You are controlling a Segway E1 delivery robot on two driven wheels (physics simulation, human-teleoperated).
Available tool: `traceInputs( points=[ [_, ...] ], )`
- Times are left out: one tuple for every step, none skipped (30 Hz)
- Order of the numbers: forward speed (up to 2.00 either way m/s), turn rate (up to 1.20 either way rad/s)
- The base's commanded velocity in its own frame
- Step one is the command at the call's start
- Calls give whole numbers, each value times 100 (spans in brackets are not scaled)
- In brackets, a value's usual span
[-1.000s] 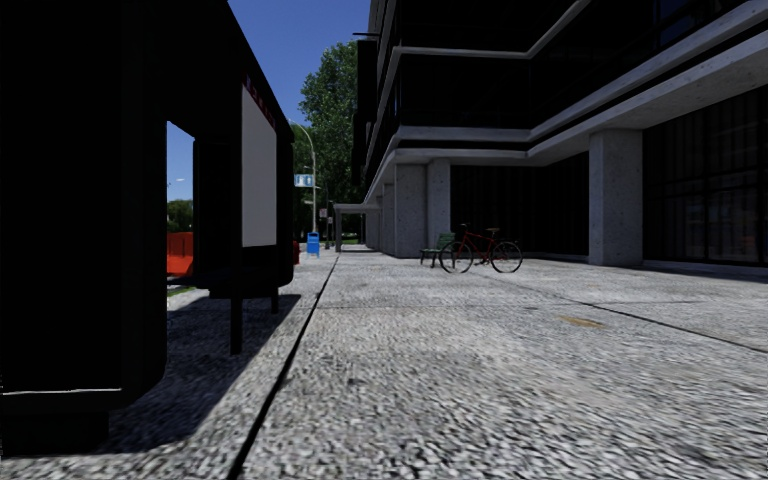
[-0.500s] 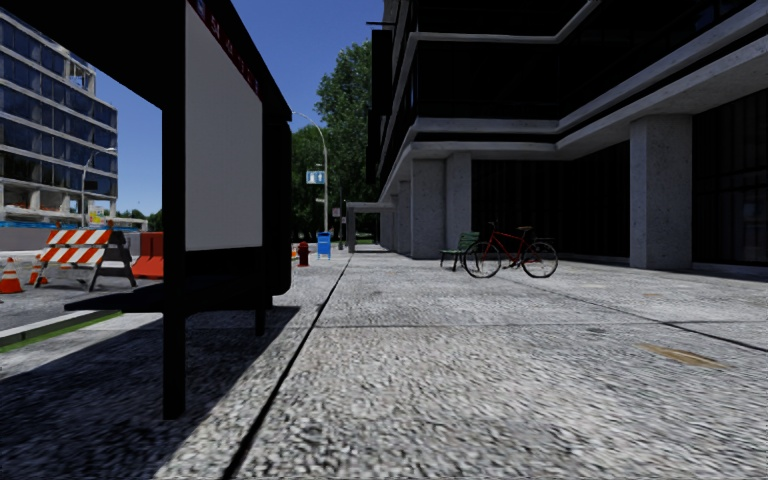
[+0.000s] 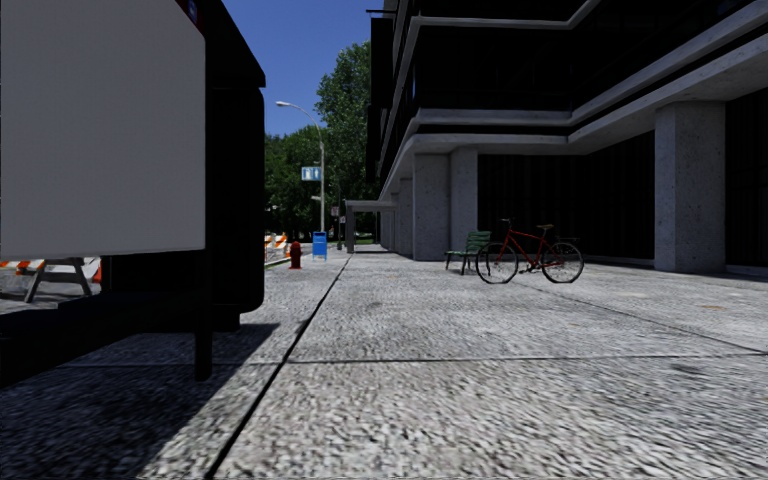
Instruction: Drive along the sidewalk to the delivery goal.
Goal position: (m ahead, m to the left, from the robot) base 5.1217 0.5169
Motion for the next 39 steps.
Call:
traceInputs(
  points=[
    [200, 0],
    [200, 0],
    [200, 0],
    [200, 0],
    [200, 0],
    [200, 0],
    [200, 0],
    [200, 0],
    [200, 0],
    [200, 0],
    [200, 0],
    [200, 0],
    [200, 0],
    [200, 0],
    [200, 0],
    [200, 0],
    [200, 0],
    [200, 0],
    [200, 0],
    [200, 0],
    [200, 0],
    [200, 0],
    [200, 0],
    [200, 0],
    [200, 0],
    [200, 0],
    [200, 0],
    [200, 0],
    [200, 0],
    [200, 0],
    [200, 0],
    [200, 0],
    [200, 0],
    [200, 0],
    [200, 0],
    [200, 0],
    [200, 0],
    [200, 0],
    [200, 0]
  ],
)
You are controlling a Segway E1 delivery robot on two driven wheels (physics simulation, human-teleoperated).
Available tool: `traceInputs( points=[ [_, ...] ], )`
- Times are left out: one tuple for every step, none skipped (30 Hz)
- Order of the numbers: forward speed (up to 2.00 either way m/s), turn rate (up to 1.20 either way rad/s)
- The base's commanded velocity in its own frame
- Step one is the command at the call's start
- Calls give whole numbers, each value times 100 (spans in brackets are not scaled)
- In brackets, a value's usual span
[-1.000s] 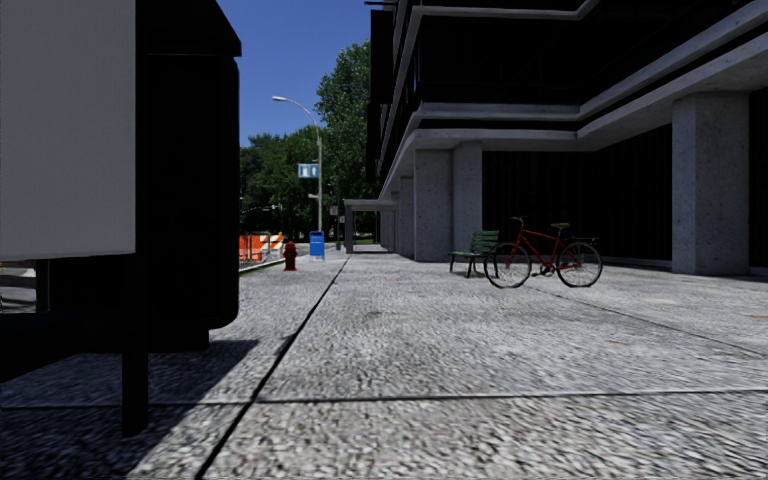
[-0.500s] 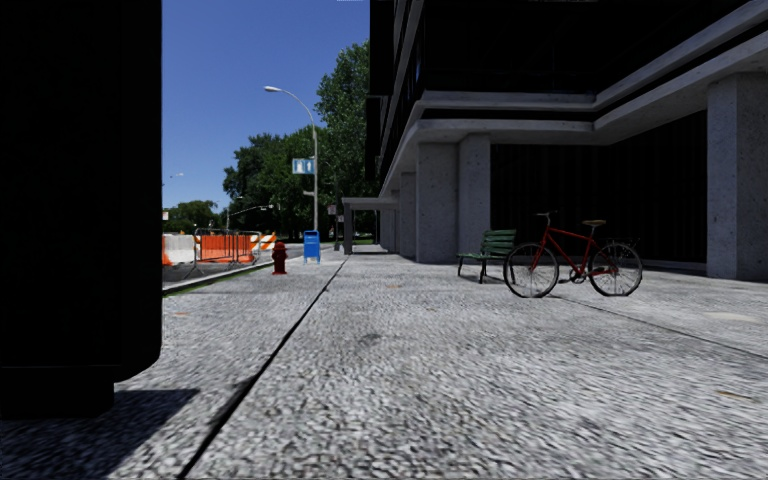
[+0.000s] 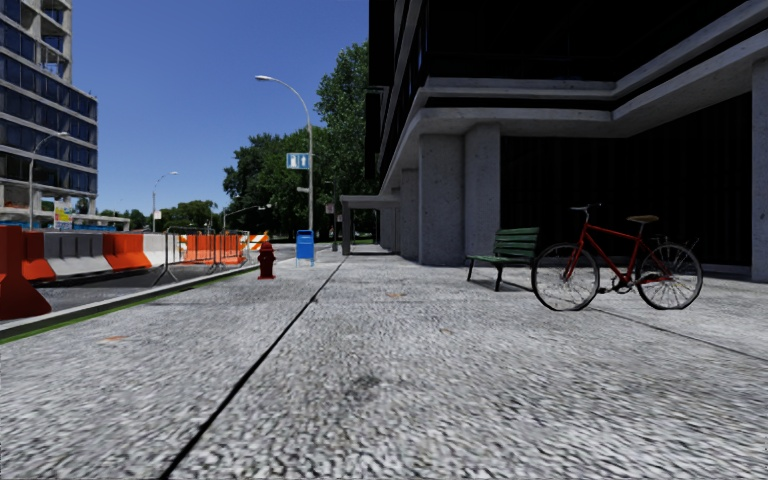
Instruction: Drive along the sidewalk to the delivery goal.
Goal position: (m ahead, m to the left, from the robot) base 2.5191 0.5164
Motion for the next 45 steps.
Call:
traceInputs(
  points=[
    [200, 0],
    [200, 0],
    [200, 0],
    [200, 0],
    [200, 0],
    [200, 0],
    [200, 0],
    [200, 0],
    [200, 0],
    [200, 0],
    [200, 1],
    [200, 23],
    [200, 37],
    [200, 37],
    [200, 40],
    [200, 41],
    [200, 41],
    [200, 41],
    [200, 40],
    [200, 40],
    [200, 40],
    [200, 39],
    [200, 39],
    [200, 31],
    [200, 0],
    [200, 0],
    [200, 0],
    [195, 0],
    [124, 0],
    [124, 0],
    [80, 0],
    [39, 0],
    [39, 0],
    [39, 0],
    [39, 0],
    [39, 0],
    [39, 0],
    [38, 0],
    [36, 0],
    [32, 0],
    [27, 0],
    [19, 0],
    [8, 0],
    [0, 0],
    [0, 0]
  ],
)
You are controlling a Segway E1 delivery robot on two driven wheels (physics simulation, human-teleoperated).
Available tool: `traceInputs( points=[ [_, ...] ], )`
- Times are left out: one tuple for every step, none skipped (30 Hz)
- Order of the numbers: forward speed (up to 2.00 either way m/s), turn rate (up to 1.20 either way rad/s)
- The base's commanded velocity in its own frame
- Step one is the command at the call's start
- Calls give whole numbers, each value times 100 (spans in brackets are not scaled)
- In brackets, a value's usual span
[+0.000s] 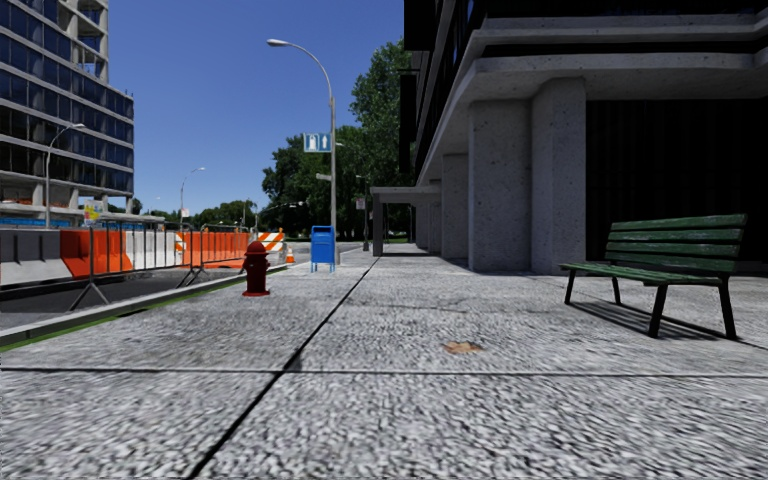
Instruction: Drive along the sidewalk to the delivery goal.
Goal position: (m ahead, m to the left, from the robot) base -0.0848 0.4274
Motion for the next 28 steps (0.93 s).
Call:
traceInputs(
  points=[
    [0, 0],
    [0, 0],
    [0, 0],
    [0, 0],
    [0, 0],
    [0, 0],
    [0, 0],
    [0, 0],
    [0, 0],
    [0, 0],
    [0, 0],
    [0, 0],
    [0, 0],
    [0, 0],
    [0, 0],
    [0, 0],
    [0, 0],
    [0, 0],
    [0, 0],
    [0, 0],
    [0, 0],
    [0, 0],
    [0, 0],
    [0, 0],
    [0, 0],
    [0, 0],
    [0, 0],
    [0, 0]
  ],
)
